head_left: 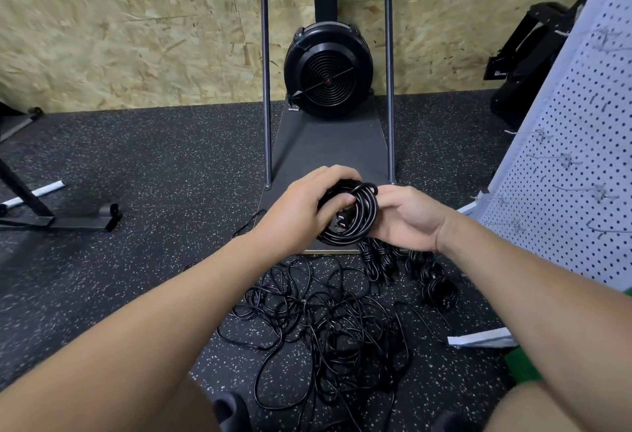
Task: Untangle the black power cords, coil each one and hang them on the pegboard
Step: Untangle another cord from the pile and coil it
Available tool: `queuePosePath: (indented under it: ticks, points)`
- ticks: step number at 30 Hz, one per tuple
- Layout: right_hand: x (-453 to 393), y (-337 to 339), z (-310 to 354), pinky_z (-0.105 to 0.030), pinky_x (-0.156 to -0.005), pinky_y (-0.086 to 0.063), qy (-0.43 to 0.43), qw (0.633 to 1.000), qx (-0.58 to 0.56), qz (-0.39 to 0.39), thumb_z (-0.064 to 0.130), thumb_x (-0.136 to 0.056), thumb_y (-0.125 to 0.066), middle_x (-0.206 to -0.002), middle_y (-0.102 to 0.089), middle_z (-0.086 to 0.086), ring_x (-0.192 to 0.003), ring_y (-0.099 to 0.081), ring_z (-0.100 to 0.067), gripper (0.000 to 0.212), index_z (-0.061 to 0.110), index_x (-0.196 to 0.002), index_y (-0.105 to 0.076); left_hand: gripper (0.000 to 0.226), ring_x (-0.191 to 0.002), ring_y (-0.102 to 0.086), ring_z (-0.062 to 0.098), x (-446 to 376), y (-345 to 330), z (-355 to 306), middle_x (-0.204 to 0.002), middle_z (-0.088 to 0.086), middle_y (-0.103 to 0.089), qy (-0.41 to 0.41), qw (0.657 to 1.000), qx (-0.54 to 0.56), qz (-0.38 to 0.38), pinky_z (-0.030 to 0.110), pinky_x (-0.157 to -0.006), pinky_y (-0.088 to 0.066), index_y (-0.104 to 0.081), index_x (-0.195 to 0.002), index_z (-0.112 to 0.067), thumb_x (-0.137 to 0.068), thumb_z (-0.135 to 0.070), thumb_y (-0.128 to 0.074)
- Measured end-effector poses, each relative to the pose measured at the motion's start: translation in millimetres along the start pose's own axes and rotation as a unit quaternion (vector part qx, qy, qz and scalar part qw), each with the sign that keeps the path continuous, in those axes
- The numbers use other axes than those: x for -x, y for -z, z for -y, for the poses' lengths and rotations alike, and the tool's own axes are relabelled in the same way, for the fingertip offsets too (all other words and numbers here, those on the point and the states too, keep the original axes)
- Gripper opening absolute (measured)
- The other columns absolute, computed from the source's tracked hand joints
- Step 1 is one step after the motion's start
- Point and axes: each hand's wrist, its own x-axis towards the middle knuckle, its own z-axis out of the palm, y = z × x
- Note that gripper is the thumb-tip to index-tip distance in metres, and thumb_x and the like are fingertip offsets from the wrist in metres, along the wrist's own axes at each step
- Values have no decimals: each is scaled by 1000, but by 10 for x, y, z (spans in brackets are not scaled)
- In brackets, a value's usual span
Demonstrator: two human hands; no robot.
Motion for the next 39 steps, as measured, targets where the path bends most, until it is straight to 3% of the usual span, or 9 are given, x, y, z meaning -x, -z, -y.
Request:
queuePosePath:
  ticks: [6,10,15,19,24,28,32,36,39]
  points:
    - [23,27,55,-68,-131,-24,-4,999,-27,30,5,-98,-37,-144,-52,-35,-138,-48,-47,56,-18,-148,-48,26,-116,-64,16,-23,16,47,-122,-9,-67,18,999,-28,-28,45,-104,-50,-60,-136,-31,-110,-25,-63]
    - [-89,-122,-64,-60,-125,-41,6,997,77,-21,25,-107,-67,-147,-61,-33,-144,-57,-45,51,-8,-144,-57,26,-104,-65,27,-4,-98,18,-119,-8,-64,35,996,-77,-19,48,-92,-54,-55,-134,-33,-109,-27,-57]
    - [-133,-168,-47,-49,-106,-60,18,984,171,-55,1,-104,-70,-131,-74,-27,-125,-72,-36,29,-7,-131,-65,24,-105,-63,20,4,-133,89,-117,-7,-66,23,999,-31,-28,45,-95,-52,-58,-133,-25,-110,-20,-59]
    - [-148,-111,-77,-75,-113,-47,-18,969,239,-63,-7,-94,-76,-136,-70,-28,-121,-74,-43,39,-2,-131,-64,24,-104,-63,19,16,-183,168,-116,-7,-66,28,998,-56,-3,44,-93,-52,-59,-133,-27,-110,-20,-59]
    - [-56,-118,-70,-57,-108,-59,-34,949,310,-42,-17,-103,-52,-145,-54,-23,-110,-80,-37,69,25,-156,-40,17,-97,-69,6,33,-250,210,-107,-14,-75,94,993,55,-43,27,-90,-53,-68,-126,-23,-111,-19,-62]
    - [91,-193,45,-42,-103,-63,-16,922,387,12,-10,-109,-49,-145,-64,-14,-116,-79,-28,82,38,-168,-17,15,-69,-56,16,-67,-220,187,-83,3,-68,256,908,319,-97,31,-67,-47,-71,-116,-12,-109,-25,-68]
    - [117,-219,99,-52,-108,-58,14,887,461,12,6,-111,-56,-146,-69,-1,-119,-77,-22,84,56,-165,-14,22,-61,-48,10,-138,-171,151,-75,1,-58,293,841,447,-83,23,-57,-40,-66,-103,-16,-110,-36,-67]
    - [177,-204,1,-52,-113,-56,35,905,424,-22,-5,-110,-55,-147,-68,-4,-126,-74,-23,73,31,-167,-26,8,-66,-55,9,-138,-178,147,-83,0,-65,265,841,465,-82,16,-59,-47,-68,-106,-15,-104,-20,-75]
    - [223,-121,-10,-56,-120,-49,17,956,290,-24,-11,-105,-60,-147,-68,-15,-132,-70,-36,60,15,-158,-49,39,-78,-62,17,-104,-168,182,-99,7,-73,251,846,469,-44,27,-71,-55,-66,-131,-16,-96,-4,-81]
